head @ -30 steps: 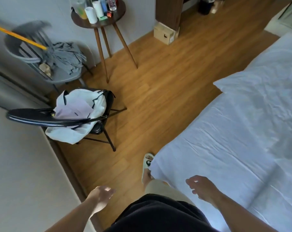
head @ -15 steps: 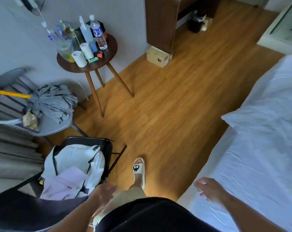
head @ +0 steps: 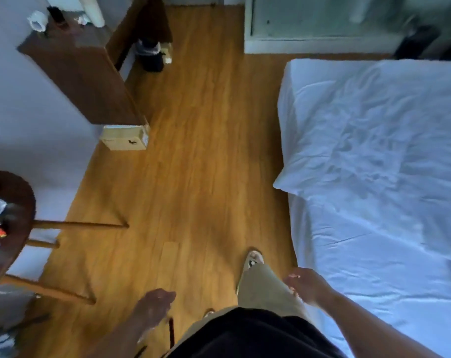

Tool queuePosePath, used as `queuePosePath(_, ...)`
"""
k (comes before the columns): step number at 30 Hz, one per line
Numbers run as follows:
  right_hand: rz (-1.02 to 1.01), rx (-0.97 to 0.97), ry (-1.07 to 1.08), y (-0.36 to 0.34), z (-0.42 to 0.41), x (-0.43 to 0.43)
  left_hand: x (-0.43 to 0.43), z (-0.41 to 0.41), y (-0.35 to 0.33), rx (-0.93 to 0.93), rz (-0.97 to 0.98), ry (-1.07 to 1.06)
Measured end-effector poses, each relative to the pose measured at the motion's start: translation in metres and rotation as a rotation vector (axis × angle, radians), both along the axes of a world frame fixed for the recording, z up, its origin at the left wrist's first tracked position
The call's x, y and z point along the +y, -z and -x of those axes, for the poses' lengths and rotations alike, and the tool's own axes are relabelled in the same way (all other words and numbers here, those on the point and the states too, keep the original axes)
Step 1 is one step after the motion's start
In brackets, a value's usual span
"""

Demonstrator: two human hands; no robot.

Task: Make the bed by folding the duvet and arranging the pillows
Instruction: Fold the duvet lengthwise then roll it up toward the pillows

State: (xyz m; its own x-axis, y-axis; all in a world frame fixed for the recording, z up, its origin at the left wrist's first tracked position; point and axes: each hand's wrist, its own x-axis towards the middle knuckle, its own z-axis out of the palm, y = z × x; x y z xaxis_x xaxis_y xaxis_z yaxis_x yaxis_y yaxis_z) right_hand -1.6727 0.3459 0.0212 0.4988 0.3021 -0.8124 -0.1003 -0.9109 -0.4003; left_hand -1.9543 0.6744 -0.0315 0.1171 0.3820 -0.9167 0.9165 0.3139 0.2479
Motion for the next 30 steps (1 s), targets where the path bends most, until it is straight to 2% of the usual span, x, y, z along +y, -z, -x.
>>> queuePosePath(2,0.016,0.01,0.025,0.006,-0.021,0.006,0.017,-0.053,-0.022,0.009,0.006,0.153)
queuePosePath(8,0.142,0.069,0.072,0.024,-0.111,0.018,0.061,-0.229,-0.041,-0.019,-0.062,0.382)
queuePosePath(14,0.067,0.041,0.211,0.023,-0.222,0.035,0.085,-0.417,-0.057,-0.017,-0.148,0.772)
queuePosePath(22,-0.012,0.038,0.706,0.039,-0.296,0.049,0.058,-0.639,-0.073,-0.09,-0.133,1.306)
queuePosePath(26,-0.024,0.096,1.0,0.056,-0.31,0.067,0.05,-0.722,-0.05,-0.08,-0.091,1.562)
queuePosePath(30,0.001,0.166,1.349,0.067,-0.315,0.096,0.049,-0.793,-0.02,-0.03,-0.012,1.709)
